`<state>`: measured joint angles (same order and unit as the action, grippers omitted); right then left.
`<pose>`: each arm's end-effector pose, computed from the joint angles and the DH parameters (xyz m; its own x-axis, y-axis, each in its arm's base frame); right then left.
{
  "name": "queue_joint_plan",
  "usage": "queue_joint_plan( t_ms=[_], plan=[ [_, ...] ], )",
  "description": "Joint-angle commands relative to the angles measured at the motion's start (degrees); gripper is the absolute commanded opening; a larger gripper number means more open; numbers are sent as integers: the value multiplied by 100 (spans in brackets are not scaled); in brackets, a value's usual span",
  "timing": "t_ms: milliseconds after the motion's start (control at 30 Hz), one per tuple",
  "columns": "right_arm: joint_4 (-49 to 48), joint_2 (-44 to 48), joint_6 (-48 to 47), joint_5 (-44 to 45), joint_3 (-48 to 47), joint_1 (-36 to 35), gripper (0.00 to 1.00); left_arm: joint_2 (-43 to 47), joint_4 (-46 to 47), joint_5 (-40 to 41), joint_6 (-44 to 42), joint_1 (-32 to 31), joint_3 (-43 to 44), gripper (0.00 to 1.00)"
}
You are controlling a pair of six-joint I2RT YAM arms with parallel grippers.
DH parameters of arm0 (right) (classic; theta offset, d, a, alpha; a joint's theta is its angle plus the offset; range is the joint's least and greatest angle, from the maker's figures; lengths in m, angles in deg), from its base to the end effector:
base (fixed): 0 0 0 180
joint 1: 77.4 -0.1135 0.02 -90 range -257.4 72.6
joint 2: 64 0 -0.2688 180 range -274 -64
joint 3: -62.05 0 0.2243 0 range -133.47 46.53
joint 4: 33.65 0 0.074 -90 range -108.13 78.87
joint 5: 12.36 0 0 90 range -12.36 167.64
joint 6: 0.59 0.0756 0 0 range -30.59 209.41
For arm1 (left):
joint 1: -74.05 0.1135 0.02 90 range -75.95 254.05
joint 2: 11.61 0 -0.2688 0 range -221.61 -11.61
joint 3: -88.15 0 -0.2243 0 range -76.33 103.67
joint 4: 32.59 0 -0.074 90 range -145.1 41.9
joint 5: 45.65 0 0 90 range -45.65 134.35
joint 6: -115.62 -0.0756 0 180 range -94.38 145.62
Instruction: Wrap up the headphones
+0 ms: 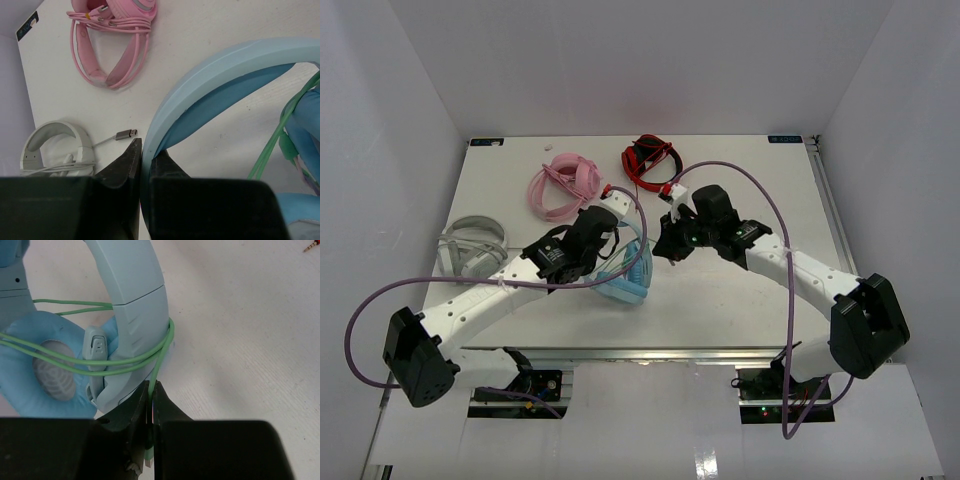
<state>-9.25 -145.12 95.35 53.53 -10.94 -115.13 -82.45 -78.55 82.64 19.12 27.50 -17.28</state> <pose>0.2351 0.2209 0.2705 -0.5090 -0.2744 -0.8159 -0.7825 0.5425 0.3057 0.2089 -0.1524 0.2924 -0.4305 0.5836 -0.6885 0.3050 0.8120 0.4976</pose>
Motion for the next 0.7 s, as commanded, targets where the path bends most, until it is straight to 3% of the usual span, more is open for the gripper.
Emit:
queue_joint_plan(
  t_ms=[0, 267, 667],
  plan=[
    [-157, 146, 160, -1012, -171, 87, 11, 118, 447, 1017, -168, 111, -72, 0],
    [-399, -355, 536, -1320, -255, 254, 18, -494, 637, 412, 63, 358, 34, 0],
    [-1239, -1135, 1218, -2119, -160, 574, 23, -1197, 933, 504, 278, 751, 104, 0]
  ],
)
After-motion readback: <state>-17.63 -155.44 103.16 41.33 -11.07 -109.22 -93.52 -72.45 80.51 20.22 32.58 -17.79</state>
